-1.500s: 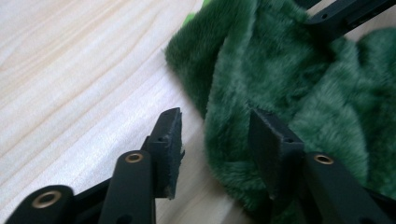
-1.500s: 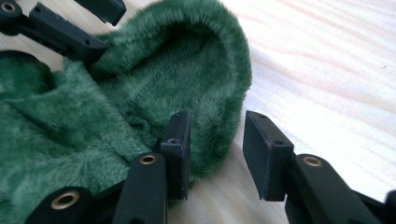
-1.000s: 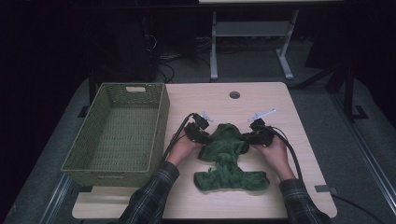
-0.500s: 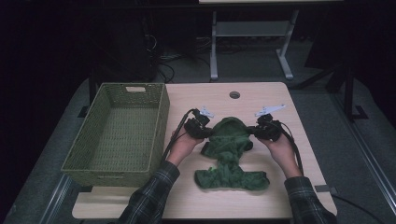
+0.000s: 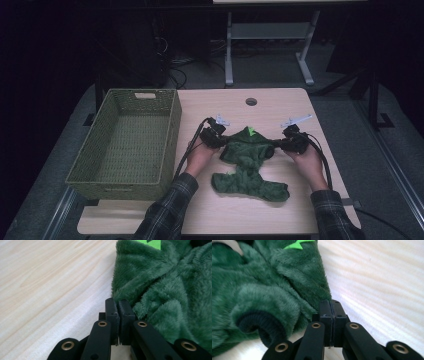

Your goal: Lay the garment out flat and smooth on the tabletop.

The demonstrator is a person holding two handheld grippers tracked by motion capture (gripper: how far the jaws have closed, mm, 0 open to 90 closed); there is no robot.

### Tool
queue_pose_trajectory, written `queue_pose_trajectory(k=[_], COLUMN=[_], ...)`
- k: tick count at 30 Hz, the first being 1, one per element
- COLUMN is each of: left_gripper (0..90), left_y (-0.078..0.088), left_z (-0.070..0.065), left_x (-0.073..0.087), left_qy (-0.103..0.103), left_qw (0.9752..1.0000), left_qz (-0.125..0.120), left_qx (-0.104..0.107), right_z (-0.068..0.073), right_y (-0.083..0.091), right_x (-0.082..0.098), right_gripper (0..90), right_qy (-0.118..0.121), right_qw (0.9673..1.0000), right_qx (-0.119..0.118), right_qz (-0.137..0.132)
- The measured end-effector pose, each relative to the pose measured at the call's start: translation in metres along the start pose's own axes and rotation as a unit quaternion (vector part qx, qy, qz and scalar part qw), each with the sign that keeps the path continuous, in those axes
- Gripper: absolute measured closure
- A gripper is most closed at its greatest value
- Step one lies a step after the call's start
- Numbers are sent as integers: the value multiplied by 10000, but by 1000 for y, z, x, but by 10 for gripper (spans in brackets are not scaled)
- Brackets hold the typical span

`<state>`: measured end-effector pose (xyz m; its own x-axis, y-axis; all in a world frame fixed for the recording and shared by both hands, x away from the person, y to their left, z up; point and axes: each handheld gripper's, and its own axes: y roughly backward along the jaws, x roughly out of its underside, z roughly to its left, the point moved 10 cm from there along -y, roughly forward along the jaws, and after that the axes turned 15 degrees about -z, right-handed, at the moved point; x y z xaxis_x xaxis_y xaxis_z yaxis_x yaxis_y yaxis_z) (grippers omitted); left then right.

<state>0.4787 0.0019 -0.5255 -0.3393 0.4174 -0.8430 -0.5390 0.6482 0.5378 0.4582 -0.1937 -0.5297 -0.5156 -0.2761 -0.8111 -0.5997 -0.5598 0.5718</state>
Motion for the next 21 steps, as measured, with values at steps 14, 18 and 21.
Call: queue_pose_trajectory(k=[14,18,21], left_gripper=[806,735,659], left_y=[-9,4,13], left_z=[2,2,0], left_x=[9,-6,-16], left_qy=[-90,-102,-40], left_qw=[9999,9999,9998], left_qz=[62,-93,-146], left_qx=[-16,10,119], right_z=[0,1,1], right_y=[-7,3,12], right_x=[6,-6,-17], right_gripper=[872,753,737], right_qy=[-28,-6,27], right_qw=[10000,9999,9997], right_qx=[40,97,93], right_qz=[59,-102,-205])
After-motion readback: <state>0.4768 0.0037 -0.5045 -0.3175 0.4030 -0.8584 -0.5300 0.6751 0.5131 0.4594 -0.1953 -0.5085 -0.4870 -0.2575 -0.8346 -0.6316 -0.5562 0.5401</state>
